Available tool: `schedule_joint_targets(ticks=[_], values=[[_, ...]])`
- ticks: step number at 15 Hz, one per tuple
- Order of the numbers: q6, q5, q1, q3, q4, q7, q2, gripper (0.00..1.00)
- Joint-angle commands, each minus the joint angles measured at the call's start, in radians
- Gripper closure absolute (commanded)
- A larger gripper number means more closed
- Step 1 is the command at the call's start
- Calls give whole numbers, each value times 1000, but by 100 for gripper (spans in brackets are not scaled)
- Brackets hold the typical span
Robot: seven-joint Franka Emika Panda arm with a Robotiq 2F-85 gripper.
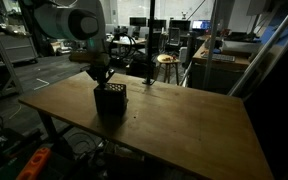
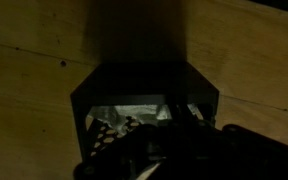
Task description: Pick up the white towel and push it down into the black basket
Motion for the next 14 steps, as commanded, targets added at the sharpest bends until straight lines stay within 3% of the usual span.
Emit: schedule_joint_targets(ticks=[1,14], values=[[-10,28,2,6,23,-17,19,92],[-3,145,-17,39,87,-115,124,92]])
